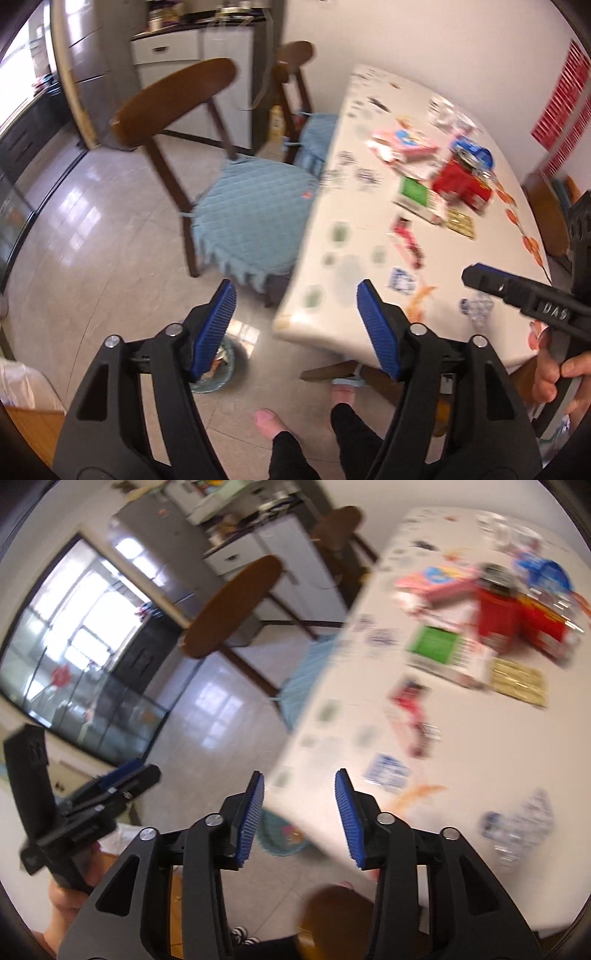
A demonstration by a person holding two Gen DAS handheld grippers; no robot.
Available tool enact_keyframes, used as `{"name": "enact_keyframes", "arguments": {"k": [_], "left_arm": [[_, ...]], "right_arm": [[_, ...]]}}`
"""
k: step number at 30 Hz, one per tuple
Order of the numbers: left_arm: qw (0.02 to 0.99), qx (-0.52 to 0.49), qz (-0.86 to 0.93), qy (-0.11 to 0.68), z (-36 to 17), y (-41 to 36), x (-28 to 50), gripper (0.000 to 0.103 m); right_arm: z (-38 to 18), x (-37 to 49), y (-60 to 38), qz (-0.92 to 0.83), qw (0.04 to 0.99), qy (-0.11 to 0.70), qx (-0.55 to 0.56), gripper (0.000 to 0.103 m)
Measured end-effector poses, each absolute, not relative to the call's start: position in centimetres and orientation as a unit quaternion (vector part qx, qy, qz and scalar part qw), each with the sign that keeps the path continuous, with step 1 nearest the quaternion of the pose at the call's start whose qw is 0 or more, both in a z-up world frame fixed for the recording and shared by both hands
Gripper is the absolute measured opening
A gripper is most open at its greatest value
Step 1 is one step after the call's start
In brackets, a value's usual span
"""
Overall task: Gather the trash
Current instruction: 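Move both tools from the bin back over the table toward the silver blister pack, then lower the open left tool around the silver blister pack while the right tool approaches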
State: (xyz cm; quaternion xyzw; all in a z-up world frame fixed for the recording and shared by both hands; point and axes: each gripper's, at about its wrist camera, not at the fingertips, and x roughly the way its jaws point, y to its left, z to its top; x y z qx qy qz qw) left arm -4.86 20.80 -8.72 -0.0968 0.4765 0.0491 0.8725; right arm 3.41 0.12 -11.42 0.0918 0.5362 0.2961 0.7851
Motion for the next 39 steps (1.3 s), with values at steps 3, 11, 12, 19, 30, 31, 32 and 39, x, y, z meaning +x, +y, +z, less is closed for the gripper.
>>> {"name": "enact_keyframes", "arguments": {"k": [3,11,12,19,30,31,32,39], "left_arm": [[0.874,-0.085,0.027,0.478,-8.7,17.6,-3.6,0.07],[0.869,-0.052,-0.02,0.491,-9.7,10.4,0.0,0.08],[0.868,-0.047,-0.025,0.494,-10.0,9.6,0.4,0.081],[0.858,-0.042,-0.05,0.509,-11.6,6.6,2.3,0.086],[0.822,-0.015,-0.117,0.558,-16.1,2.5,4.0,0.095],[0.819,-0.007,-0.122,0.56,-16.5,2.0,4.0,0.095],[0.819,-0.004,-0.127,0.559,-16.6,1.7,4.0,0.095],[0.813,-0.008,-0.147,0.564,-17.8,0.9,5.1,0.095]], "right_arm": [[-12.3,3.9,-3.9,0.272,0.787,0.544,0.103,0.048],[-13.2,5.2,-10.2,0.233,0.79,0.554,0.117,0.053],[-13.3,5.2,-10.7,0.231,0.79,0.555,0.117,0.054],[-14.7,5.8,-13.8,0.21,0.787,0.567,0.122,0.06],[-19.2,6.2,-15.9,0.173,0.771,0.606,0.09,0.078],[-19.4,6.2,-16.3,0.177,0.765,0.609,0.108,0.078],[-19.6,6.0,-16.9,0.179,0.76,0.612,0.13,0.078],[-20.9,4.7,-18.4,0.17,0.733,0.631,0.189,0.078]]}}
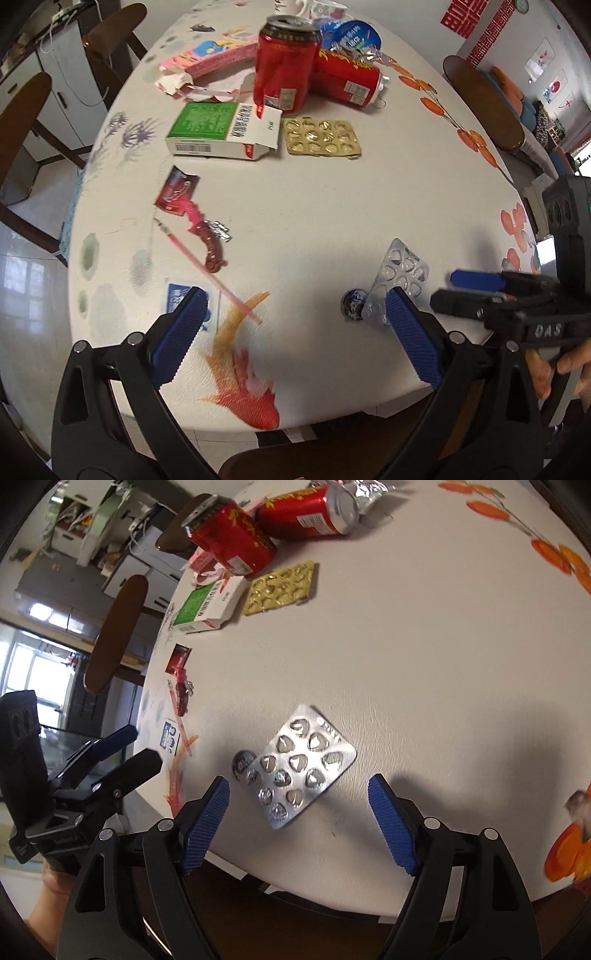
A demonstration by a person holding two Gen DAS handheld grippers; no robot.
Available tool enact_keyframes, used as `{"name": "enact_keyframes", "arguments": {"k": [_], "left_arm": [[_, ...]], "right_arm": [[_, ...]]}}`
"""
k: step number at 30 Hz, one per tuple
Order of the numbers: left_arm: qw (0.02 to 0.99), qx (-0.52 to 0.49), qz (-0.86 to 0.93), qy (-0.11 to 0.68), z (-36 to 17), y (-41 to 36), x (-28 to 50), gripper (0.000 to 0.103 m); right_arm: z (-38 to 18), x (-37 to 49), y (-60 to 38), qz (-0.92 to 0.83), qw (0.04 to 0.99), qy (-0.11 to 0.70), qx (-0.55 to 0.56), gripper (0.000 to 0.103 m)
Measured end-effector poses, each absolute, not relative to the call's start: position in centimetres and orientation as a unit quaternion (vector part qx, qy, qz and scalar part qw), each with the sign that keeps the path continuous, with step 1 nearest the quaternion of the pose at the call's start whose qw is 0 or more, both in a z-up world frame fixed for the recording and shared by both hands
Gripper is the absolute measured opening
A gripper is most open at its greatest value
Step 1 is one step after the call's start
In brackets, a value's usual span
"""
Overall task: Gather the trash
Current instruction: 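Lower the open left tool around the silver blister pack while the right tool approaches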
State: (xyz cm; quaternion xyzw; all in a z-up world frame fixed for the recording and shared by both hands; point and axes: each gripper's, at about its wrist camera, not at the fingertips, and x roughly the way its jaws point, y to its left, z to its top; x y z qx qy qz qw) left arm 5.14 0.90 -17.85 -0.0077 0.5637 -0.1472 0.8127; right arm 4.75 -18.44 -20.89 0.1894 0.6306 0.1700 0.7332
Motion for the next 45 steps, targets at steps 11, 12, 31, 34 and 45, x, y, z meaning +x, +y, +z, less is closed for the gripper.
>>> {"name": "enact_keyframes", "arguments": {"k": [11,12,31,34,45], "left_arm": [[0.796,0.037,-0.179,0.577,-20.0,-0.4,6.2,0.095],[0.793,0.042,-0.184,0.579,-20.3,-0.6,6.3,0.095],[0.739,0.094,-0.309,0.592,-22.4,-4.9,6.3,0.081],[0.738,0.114,-0.314,0.586,-22.6,-5.8,5.8,0.081],[0.717,0.086,-0.35,0.596,-22.6,-7.5,5.9,0.072]], "right_arm": [[-22.6,2.9,-18.3,0.172,0.706,0.629,0.276,0.072],[-22.7,2.8,-18.4,0.172,0.705,0.628,0.283,0.07],[-24.6,2.2,-21.3,0.164,0.657,0.589,0.44,0.059],[-25.0,2.4,-21.2,0.166,0.647,0.591,0.452,0.053],[-25.3,3.4,-21.0,0.164,0.646,0.59,0.456,0.046]]}}
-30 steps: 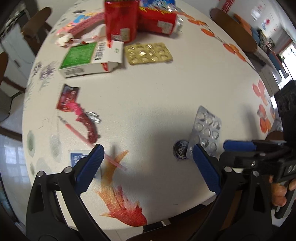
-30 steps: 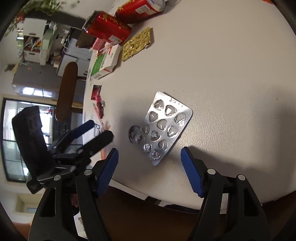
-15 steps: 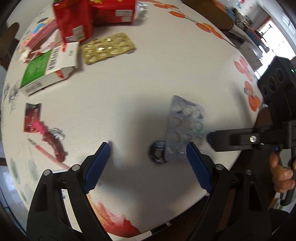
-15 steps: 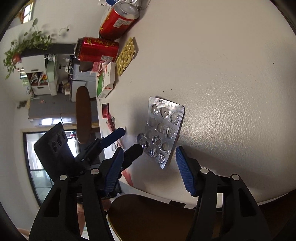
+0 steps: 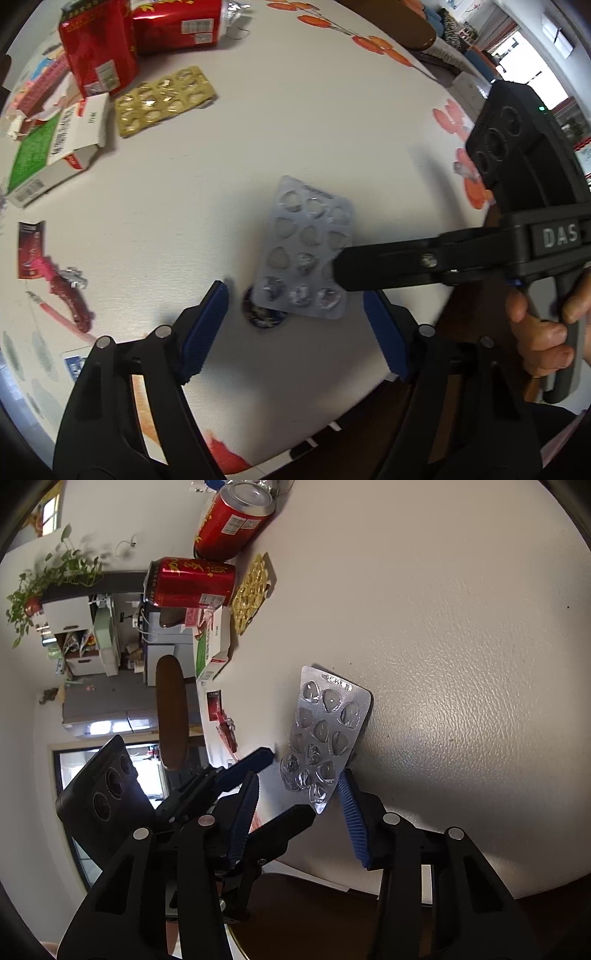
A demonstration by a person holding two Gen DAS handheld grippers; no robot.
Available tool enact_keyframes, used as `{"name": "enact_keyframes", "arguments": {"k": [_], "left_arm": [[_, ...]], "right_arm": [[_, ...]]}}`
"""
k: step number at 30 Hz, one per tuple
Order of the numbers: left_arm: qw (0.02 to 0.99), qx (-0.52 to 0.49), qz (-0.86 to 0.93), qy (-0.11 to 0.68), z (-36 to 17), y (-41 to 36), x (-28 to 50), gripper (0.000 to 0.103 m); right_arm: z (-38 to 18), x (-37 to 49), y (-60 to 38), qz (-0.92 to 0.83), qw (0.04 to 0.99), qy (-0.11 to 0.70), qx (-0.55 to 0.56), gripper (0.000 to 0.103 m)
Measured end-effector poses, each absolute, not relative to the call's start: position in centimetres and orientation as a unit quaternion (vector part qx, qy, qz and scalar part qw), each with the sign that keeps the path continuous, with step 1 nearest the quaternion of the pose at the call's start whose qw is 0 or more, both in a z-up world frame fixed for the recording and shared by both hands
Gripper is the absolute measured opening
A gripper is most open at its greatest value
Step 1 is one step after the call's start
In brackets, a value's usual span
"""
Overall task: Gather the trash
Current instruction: 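Lower the open left tool around the silver blister pack while the right tool approaches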
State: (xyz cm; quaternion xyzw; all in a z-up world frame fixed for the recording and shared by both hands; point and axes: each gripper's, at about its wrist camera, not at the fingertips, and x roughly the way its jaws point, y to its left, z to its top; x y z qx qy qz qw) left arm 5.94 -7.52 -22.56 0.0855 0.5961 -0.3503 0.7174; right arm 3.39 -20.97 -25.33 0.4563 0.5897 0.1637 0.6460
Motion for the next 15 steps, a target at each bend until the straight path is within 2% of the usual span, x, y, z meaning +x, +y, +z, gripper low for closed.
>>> {"name": "enact_keyframes", "arguments": {"k": [15], "left_arm": [[0.703,0.031,-0.368,0.608,-23.1,-9.2,7.4,0.071]], "right_arm": [[-25.0,4.9,-24.2,0.142,0.659,0.58,0.458,0.049]]}}
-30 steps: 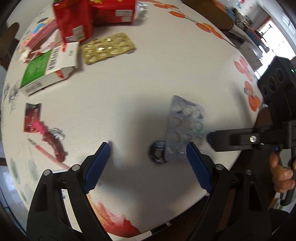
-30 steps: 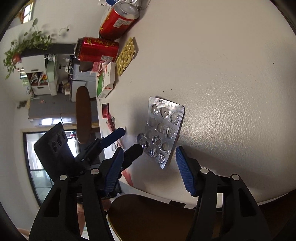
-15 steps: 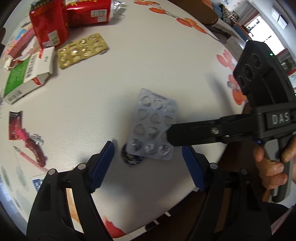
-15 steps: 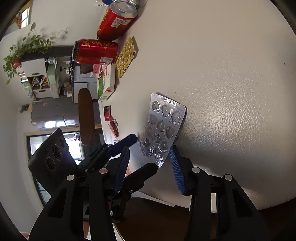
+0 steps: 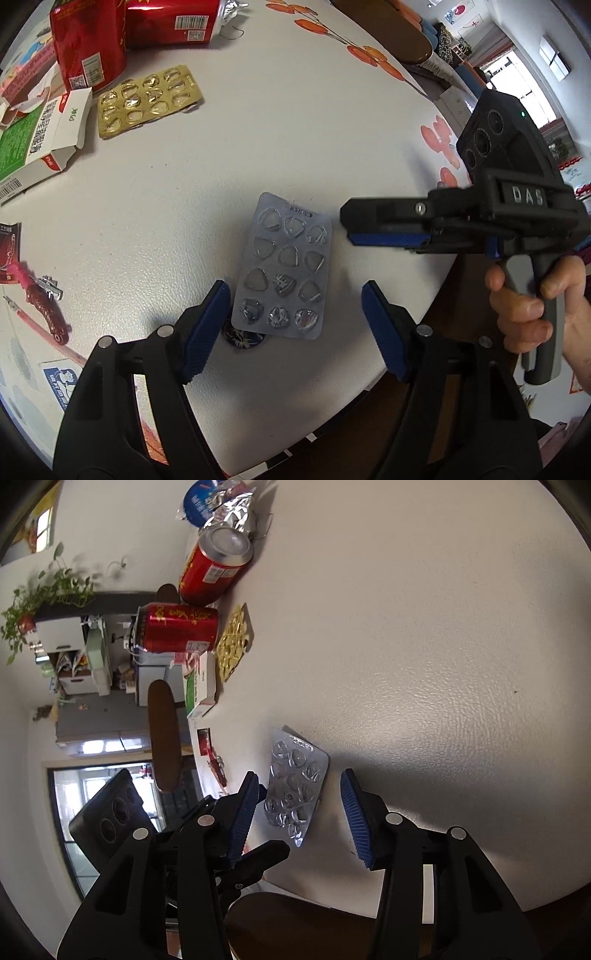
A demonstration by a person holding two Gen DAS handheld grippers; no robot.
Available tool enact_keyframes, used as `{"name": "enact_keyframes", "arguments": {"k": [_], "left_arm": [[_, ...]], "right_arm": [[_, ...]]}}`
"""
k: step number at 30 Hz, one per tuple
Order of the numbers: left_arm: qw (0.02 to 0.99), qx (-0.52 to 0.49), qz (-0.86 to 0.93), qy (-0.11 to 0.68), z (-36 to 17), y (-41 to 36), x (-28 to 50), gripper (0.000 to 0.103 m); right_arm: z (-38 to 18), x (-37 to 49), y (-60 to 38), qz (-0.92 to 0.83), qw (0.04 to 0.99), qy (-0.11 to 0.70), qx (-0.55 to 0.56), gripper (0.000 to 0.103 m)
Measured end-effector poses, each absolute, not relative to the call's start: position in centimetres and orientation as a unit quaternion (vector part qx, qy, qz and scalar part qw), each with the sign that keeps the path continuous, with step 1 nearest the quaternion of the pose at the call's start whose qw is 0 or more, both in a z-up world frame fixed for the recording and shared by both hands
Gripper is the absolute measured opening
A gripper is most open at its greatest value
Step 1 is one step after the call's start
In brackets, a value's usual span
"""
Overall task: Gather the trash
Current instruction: 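Lower the open left tool around the silver blister pack while the right tool approaches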
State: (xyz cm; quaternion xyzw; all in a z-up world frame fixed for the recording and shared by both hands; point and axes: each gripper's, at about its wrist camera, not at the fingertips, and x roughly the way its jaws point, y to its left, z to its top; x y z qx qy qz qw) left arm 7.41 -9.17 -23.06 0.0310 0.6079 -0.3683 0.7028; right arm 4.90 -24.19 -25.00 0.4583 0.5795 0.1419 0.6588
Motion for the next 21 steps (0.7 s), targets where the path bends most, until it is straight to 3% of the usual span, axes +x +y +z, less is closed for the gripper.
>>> {"name": "enact_keyframes", "arguments": {"k": [21], "left_arm": [[0.702,0.021,-0.373,0.607,-23.3,-9.3,7.6,0.071]], "right_arm": [[-25.3,5.3,-23.2,0.211,0.619,0.558,0.51,0.056]]}}
